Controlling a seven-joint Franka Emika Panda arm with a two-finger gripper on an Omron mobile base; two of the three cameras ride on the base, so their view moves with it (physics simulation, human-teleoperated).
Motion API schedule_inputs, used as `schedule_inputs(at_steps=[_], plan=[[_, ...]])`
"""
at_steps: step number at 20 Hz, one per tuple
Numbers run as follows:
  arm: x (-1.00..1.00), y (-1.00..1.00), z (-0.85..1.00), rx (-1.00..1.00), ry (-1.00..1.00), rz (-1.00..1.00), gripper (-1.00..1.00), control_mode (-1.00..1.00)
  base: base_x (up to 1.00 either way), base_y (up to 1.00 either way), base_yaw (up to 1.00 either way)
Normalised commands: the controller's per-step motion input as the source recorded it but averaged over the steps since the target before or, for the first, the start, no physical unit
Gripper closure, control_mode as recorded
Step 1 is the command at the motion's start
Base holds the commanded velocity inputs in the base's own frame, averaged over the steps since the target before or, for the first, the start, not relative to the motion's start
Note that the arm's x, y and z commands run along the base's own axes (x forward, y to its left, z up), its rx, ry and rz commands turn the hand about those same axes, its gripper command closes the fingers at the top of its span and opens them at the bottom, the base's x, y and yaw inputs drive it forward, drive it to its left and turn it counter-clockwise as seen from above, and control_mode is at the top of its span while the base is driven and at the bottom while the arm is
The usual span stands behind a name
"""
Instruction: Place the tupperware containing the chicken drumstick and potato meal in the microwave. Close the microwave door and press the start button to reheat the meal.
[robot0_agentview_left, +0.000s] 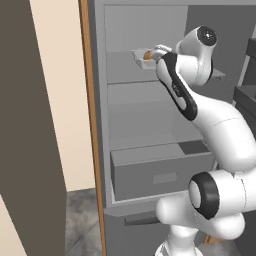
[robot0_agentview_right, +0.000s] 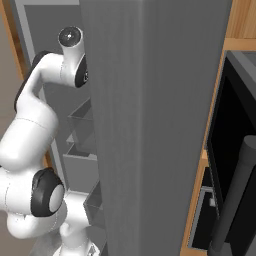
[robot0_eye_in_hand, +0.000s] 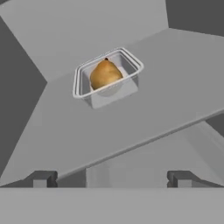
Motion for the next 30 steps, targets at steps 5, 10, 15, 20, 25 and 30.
schedule_inputs(at_steps=[5,10,15,20,25,30], plan=[[0.47,-0.08,0.00,0.00,0.12,0.00,-1.00,-1.00,0.00,0.00,0.00],[0.45,-0.03,0.00,0.00,0.02,0.00,-1.00,-1.00,0.00,0.00,0.00],[0.46,0.00,0.00,0.00,0.03,0.00,-1.00,-1.00,0.00,0.00,0.00],[0.50,0.00,0.00,0.00,0.10,0.00,-1.00,-1.00,0.00,0.00,0.00],[0.43,-0.01,0.00,0.00,0.10,-0.01,-1.00,-1.00,0.00,0.00,0.00],[0.33,0.00,0.00,0.00,0.06,-0.06,-1.00,-1.00,0.00,0.00,0.00]])
